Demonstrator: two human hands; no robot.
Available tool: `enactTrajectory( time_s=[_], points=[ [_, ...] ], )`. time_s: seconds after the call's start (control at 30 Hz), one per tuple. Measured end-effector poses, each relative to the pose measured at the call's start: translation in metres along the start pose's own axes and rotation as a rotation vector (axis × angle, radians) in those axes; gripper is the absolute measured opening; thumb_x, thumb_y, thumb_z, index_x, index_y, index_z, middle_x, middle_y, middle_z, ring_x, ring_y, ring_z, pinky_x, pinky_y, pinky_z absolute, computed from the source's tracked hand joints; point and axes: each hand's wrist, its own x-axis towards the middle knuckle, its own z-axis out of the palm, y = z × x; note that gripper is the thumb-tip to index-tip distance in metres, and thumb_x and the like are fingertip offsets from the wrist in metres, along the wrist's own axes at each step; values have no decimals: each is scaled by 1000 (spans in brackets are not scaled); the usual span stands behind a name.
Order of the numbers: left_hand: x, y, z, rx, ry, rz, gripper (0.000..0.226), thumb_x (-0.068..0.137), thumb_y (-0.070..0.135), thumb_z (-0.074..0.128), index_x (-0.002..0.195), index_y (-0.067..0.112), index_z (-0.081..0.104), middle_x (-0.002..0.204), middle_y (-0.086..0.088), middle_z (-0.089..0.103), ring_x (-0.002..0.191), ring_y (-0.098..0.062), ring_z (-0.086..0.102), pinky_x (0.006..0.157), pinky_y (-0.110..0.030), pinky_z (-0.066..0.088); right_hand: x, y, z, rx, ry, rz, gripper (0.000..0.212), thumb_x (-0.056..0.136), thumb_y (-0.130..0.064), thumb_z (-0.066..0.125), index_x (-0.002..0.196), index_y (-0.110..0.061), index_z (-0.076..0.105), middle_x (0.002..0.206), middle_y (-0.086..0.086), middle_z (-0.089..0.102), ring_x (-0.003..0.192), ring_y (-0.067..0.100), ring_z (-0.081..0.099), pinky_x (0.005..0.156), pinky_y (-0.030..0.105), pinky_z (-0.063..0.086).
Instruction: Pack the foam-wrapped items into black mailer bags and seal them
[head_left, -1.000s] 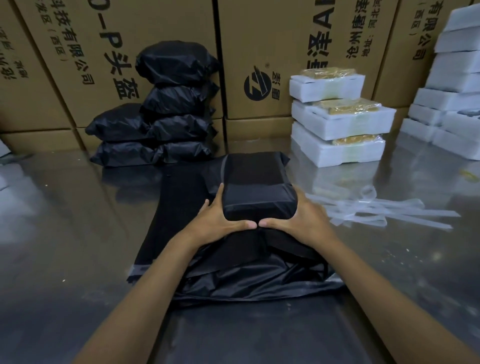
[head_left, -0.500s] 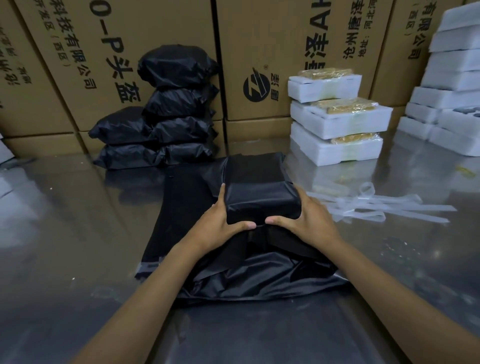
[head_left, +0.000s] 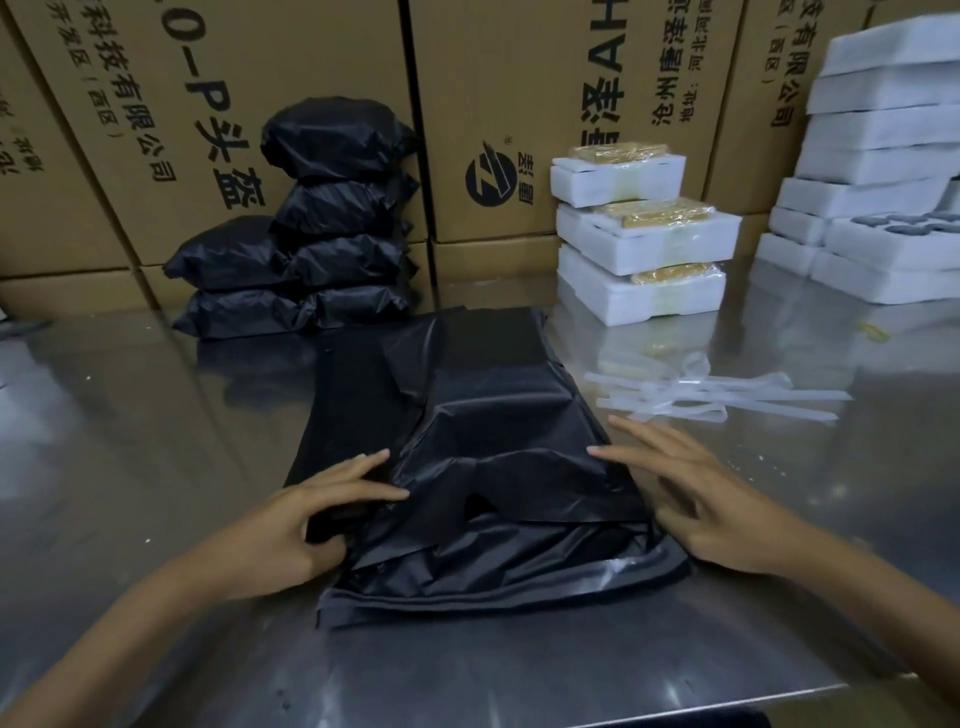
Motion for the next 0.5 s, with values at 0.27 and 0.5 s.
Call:
enactTrajectory(
  time_s=[0.27,0.5],
  points=[
    [16,40,17,-487,539,22,27,88,28,61,101,45,75,124,27,64,121,9,54,95,-8,43,17,-46,2,623,387,40,29,78,8,77,88,-19,78,120,0,72,121,15,62,105,29,46],
    [29,52,-6,-573,331,164,51,78,32,68,128,27,63,135,2,60,128,-16,54,101,-33,46,59,-46,-20,963,646,274,17,90,-20,73,106,-23,77,100,-4,79,93,9,75,74,17,58]
  ],
)
